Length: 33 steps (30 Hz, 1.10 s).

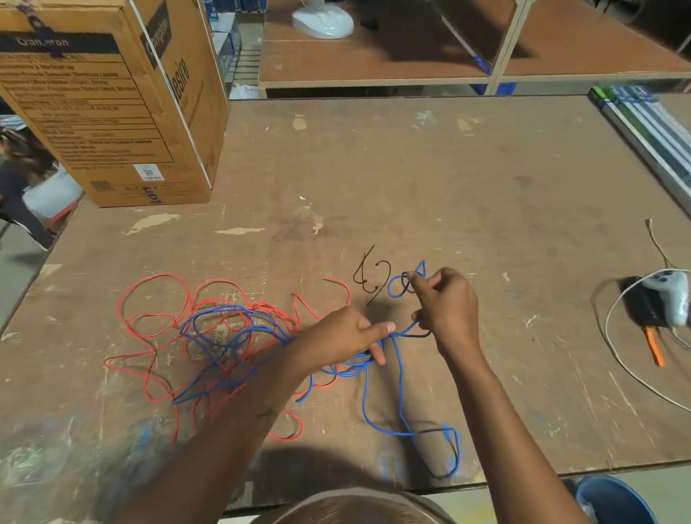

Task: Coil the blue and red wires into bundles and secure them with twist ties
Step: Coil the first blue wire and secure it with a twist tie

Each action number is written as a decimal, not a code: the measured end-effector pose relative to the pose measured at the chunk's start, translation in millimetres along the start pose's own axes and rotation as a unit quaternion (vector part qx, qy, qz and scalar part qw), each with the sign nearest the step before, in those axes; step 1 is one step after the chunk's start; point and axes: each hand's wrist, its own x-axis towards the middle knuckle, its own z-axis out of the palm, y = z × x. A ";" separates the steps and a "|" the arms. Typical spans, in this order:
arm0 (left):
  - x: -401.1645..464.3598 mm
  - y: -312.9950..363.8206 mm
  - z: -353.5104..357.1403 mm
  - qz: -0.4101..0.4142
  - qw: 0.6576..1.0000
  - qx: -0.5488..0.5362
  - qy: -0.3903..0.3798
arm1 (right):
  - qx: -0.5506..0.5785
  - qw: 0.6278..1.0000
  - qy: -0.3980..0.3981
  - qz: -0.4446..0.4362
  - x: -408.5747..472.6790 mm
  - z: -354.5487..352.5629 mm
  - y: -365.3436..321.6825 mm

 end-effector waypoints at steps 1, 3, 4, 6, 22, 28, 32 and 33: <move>-0.7 0.7 1.9 0.000 1.000 -0.007 -0.015 | -0.050 0.999 0.003 -0.016 1.7 -0.8 -4.1; 0.0 1.8 4.5 0.004 0.993 -0.107 -0.055 | -0.034 0.999 -0.033 0.006 6.4 -3.1 -8.5; 1.2 1.3 3.8 0.003 0.981 -0.183 -0.066 | 0.038 0.996 -0.072 0.042 8.1 -4.4 -10.1; 3.8 -0.3 1.3 -0.007 0.939 -0.340 -0.038 | 0.204 0.963 -0.147 0.101 4.6 -5.3 -13.8; 14.3 -5.8 -23.8 0.049 0.989 0.039 0.133 | -0.049 0.940 -0.294 -0.164 -31.2 -10.0 -2.0; -8.8 2.1 -51.7 0.118 0.980 -0.156 -0.042 | -0.103 0.982 -0.133 -0.090 -4.6 0.5 29.7; -16.8 18.3 -51.9 0.161 0.941 -0.297 0.025 | -0.248 0.961 -0.115 -0.043 -9.2 20.0 35.1; -17.4 22.1 -51.8 0.174 0.922 -0.343 0.047 | -0.284 0.949 -0.134 -0.041 -9.2 23.5 37.7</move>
